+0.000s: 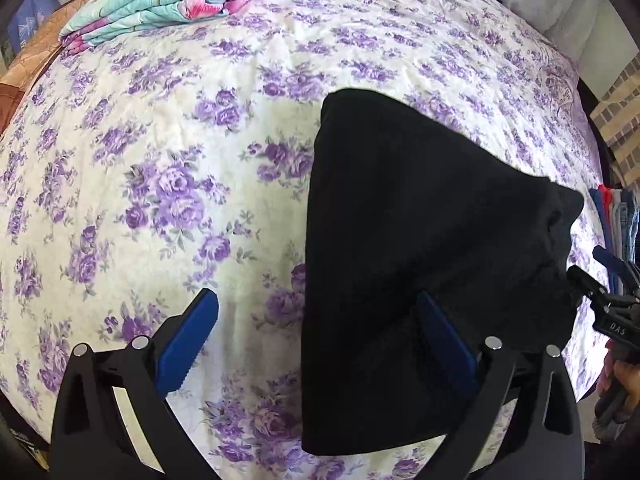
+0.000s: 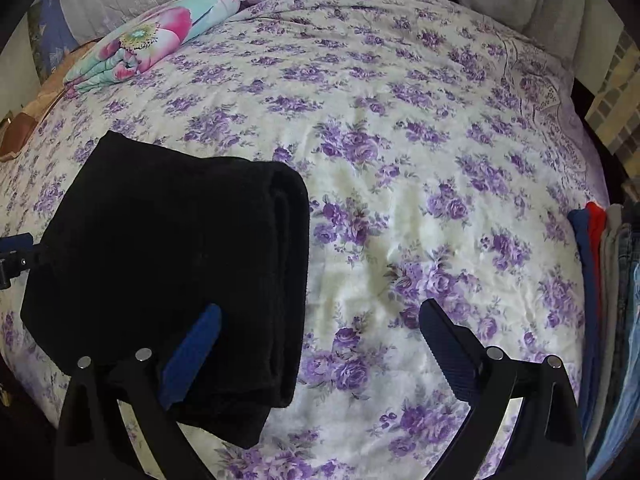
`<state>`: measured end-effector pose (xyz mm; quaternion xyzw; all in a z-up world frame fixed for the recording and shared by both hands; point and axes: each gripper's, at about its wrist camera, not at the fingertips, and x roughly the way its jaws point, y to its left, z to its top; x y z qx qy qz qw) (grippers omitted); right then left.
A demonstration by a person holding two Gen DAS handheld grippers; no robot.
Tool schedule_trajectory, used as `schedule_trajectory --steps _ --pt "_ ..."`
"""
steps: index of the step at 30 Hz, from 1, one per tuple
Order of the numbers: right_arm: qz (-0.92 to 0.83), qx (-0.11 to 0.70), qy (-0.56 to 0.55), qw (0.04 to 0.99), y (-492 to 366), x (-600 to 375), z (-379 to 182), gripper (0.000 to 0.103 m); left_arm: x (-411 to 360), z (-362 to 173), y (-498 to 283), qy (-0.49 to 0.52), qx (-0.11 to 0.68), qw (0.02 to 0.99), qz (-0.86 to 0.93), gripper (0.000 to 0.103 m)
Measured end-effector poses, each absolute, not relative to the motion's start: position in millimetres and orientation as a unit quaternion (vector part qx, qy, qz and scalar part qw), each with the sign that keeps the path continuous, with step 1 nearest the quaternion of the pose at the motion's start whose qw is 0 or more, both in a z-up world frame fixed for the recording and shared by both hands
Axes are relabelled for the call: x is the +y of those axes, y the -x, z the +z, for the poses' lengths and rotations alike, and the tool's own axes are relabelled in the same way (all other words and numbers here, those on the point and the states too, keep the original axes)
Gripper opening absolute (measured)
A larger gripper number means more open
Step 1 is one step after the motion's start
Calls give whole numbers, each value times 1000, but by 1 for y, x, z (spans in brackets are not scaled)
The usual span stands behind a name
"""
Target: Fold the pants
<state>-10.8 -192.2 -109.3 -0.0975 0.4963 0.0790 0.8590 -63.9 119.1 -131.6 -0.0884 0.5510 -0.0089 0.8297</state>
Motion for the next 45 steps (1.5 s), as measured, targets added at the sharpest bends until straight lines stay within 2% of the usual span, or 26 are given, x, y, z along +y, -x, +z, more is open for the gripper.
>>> schedule_trajectory --steps 17,31,34,39,45 --pt "96 485 105 863 2 -186 -93 99 119 -126 42 112 550 827 -7 97" --pt "178 516 -57 836 -25 -204 -110 99 123 -145 18 130 574 809 -6 97" --pt "181 519 -49 834 -22 -208 -108 99 125 -147 19 128 580 804 -5 97" --pt "168 554 30 815 1 -207 -132 99 129 -156 31 122 593 796 -6 98" --pt "159 570 -22 806 14 -226 -141 99 135 -157 38 130 593 795 -6 98"
